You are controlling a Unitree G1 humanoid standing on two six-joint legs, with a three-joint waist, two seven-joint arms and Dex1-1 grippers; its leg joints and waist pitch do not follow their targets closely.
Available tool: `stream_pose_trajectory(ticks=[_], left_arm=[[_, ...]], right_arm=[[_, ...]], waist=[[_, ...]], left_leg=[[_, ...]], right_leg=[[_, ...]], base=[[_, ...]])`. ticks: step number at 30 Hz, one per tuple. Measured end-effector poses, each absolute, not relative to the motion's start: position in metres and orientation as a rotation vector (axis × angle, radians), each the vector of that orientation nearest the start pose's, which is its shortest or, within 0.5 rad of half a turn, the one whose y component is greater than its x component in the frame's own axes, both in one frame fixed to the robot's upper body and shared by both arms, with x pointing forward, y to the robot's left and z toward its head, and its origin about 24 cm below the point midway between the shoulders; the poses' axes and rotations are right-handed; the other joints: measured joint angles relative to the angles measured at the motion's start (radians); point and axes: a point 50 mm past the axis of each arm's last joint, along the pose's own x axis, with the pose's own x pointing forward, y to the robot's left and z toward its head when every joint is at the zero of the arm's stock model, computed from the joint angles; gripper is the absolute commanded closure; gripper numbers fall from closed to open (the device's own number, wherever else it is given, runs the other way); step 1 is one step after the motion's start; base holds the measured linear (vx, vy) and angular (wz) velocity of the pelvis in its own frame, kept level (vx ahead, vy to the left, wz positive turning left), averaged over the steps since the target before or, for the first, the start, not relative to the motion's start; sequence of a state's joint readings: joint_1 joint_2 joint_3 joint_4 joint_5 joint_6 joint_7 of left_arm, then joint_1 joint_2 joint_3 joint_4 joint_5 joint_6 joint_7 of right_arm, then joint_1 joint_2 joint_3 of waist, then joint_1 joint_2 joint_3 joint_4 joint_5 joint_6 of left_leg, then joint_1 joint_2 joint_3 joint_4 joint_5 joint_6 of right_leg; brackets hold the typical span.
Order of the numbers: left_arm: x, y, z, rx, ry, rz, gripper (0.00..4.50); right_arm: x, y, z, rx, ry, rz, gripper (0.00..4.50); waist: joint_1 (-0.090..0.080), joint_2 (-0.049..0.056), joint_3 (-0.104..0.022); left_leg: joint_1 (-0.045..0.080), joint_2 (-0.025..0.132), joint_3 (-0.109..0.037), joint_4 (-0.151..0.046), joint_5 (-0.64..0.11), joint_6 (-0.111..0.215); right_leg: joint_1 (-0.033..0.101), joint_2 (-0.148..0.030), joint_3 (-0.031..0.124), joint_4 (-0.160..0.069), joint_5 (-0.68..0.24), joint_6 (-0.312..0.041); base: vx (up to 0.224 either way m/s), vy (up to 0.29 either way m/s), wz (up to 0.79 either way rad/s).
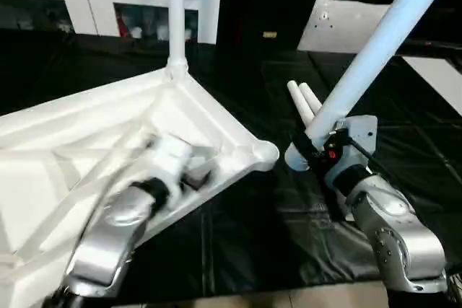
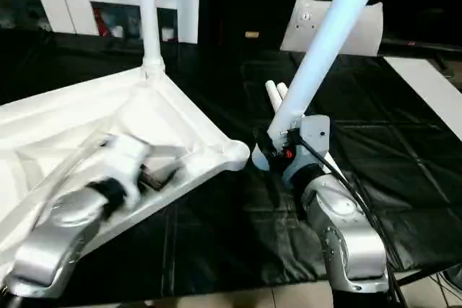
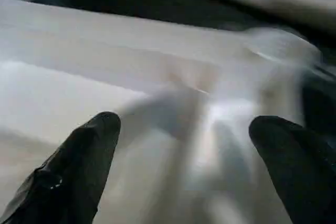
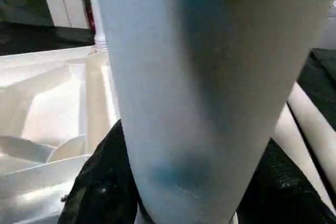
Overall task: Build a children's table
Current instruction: Insert table leg to table base
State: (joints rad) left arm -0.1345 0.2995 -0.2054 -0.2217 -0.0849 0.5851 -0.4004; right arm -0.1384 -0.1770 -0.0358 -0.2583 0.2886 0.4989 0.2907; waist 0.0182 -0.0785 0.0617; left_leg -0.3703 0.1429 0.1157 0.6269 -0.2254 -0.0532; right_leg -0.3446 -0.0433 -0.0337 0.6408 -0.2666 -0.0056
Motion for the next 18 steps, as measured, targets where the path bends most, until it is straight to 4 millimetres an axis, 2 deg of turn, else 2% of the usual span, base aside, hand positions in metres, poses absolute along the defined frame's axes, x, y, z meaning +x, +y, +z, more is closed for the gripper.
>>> stream_pose_trajectory(ticks=[4, 8, 10, 12, 18], left_arm=[[0.260, 0.119, 0.062, 0.204, 0.345, -0.671, 0.00], [0.262, 0.116, 0.065, 0.204, 0.368, -0.727, 0.00], [0.261, 0.115, 0.063, 0.240, 0.390, -0.759, 0.28], [0.262, 0.117, 0.058, 0.260, 0.420, -0.748, 0.35], [0.268, 0.119, 0.060, 0.271, 0.437, -0.700, 0.82]], right_arm=[[0.270, -0.154, 0.096, 0.129, 0.086, 0.386, 2.57], [0.271, -0.158, 0.098, 0.147, 0.079, 0.361, 2.57], [0.272, -0.158, 0.099, 0.141, 0.072, 0.363, 2.57], [0.272, -0.158, 0.100, 0.131, 0.067, 0.379, 2.57], [0.271, -0.156, 0.099, 0.127, 0.069, 0.394, 2.57]], waist=[[-0.006, 0.010, 0.009], [-0.012, 0.013, 0.010], [-0.012, 0.013, 0.011], [-0.013, 0.013, 0.011], [-0.013, 0.013, 0.011]], left_leg=[[0.005, 0.002, 0.005, -0.004, 0.012, 0.001], [0.004, 0.004, 0.007, -0.007, 0.014, -0.001], [0.004, 0.005, 0.008, -0.008, 0.015, -0.002], [0.003, 0.006, 0.008, -0.010, 0.019, -0.003], [0.001, 0.007, 0.010, -0.010, 0.021, -0.001]], right_leg=[[0.002, 0.000, 0.001, 0.000, 0.011, -0.007], [-0.003, 0.000, 0.001, 0.001, 0.016, -0.005], [-0.003, 0.001, 0.001, 0.001, 0.017, -0.005], [-0.004, 0.001, 0.000, 0.002, 0.017, -0.005], [-0.005, 0.001, 0.000, -0.001, 0.018, -0.007]], base=[[-0.084, 0.006, -0.01], [-0.036, -0.006, 0.00], [0.000, 0.000, 0.00], [0.000, 0.000, 0.00], [0.000, 0.000, 0.00]])
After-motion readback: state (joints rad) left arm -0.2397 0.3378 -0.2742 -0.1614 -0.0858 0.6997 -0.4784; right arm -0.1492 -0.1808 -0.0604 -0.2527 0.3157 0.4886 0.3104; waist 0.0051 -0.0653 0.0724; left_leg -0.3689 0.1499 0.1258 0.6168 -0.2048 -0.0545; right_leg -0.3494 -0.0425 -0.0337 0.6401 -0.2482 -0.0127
